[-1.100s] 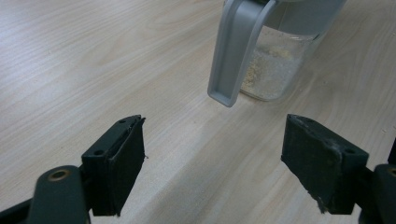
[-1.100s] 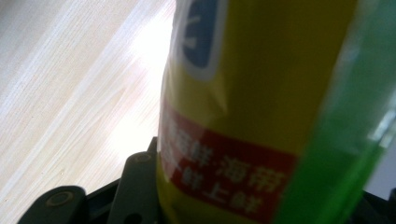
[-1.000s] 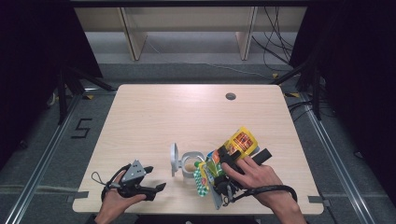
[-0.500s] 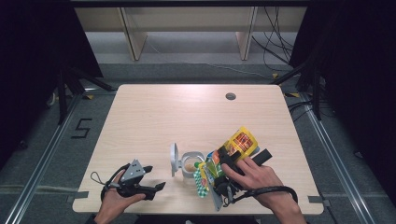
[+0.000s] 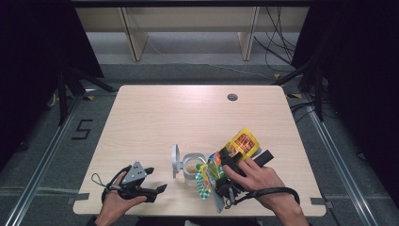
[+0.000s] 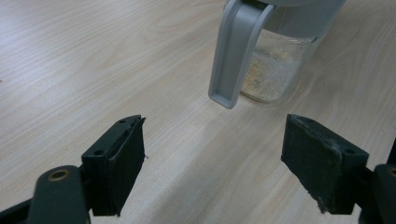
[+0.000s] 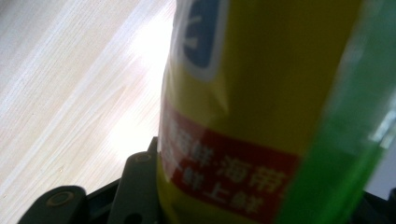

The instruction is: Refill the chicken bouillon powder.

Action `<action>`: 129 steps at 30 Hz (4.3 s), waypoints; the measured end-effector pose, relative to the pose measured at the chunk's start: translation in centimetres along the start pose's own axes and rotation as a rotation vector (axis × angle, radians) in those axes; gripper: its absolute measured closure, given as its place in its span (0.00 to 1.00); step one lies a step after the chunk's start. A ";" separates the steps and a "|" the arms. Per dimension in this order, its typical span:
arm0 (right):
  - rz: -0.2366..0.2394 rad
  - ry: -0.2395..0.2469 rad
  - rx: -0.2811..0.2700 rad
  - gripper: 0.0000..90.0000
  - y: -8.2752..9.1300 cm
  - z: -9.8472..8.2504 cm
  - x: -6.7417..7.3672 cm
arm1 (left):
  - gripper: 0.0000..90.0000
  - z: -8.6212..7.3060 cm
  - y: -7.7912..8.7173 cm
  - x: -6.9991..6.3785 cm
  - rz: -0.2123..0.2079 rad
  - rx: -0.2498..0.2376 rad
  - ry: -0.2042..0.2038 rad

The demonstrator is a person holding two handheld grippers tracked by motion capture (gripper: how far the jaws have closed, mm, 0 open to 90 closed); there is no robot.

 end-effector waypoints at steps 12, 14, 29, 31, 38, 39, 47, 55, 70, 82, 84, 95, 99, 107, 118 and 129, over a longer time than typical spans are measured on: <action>0.004 -0.014 -0.013 0.67 -0.1 -0.2 -0.2 | 0.23 -0.2 0.4 0.1 0.018 0.017 -0.011; -0.004 0.011 -0.008 0.67 -0.1 -0.2 -0.3 | 0.23 -0.2 0.4 0.2 0.010 0.016 -0.020; -0.005 0.004 -0.015 0.67 0.0 -0.3 -0.3 | 0.23 -0.2 0.3 0.0 0.010 0.015 0.004; -0.009 -0.024 -0.014 0.67 0.0 -0.4 0.0 | 0.23 -0.2 0.2 -0.1 0.014 0.001 0.008; -0.001 -0.008 -0.011 0.67 -0.1 -0.3 -0.1 | 0.23 -0.2 0.3 -0.2 0.018 -0.004 0.018; 0.002 -0.046 0.002 0.67 0.0 -0.4 0.2 | 0.23 -0.2 0.3 -0.2 0.017 -0.002 0.016; -0.005 -0.005 -0.007 0.67 0.0 -0.4 -0.2 | 0.23 -0.2 0.4 0.1 0.021 0.018 -0.010; -0.010 -0.012 -0.011 0.67 0.0 -0.4 -0.1 | 0.23 -0.2 0.4 0.1 0.024 0.020 -0.010; 0.008 -0.014 -0.003 0.67 -0.1 -0.5 0.0 | 0.23 -0.2 0.3 -0.1 0.022 0.003 0.008; -0.004 -0.011 -0.006 0.67 0.0 -0.4 -0.1 | 0.23 -0.2 0.4 0.0 0.022 0.014 -0.001; -0.003 -0.007 -0.007 0.67 0.0 -0.5 -0.1 | 0.23 -0.2 0.3 0.0 0.023 0.013 -0.001; 0.004 -0.007 -0.002 0.67 -0.1 -0.5 0.0 | 0.23 -0.2 0.4 0.1 0.020 0.011 -0.008; 0.001 -0.006 -0.007 0.67 -0.1 -0.6 0.0 | 0.23 -0.2 0.3 0.0 0.023 0.013 -0.001; 0.002 -0.010 -0.006 0.67 0.0 -0.6 0.0 | 0.23 -0.2 0.4 0.1 0.019 0.012 -0.003; -0.002 -0.009 -0.008 0.67 0.0 -0.6 0.0 | 0.23 -0.2 0.3 0.1 0.015 0.011 0.004; 0.006 -0.006 -0.003 0.67 -0.2 -0.6 0.1 | 0.23 -0.2 0.3 0.1 0.017 0.006 0.002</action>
Point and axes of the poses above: each handheld gripper's, and its own axes: y roughly backward along the jaws, z roughly out of its top, x roughly to its left, the point moved 2 cm from there along -y, roughly forward along the jaws, and after that the axes turned 12 degrees about -x, right-handed, at the moved point
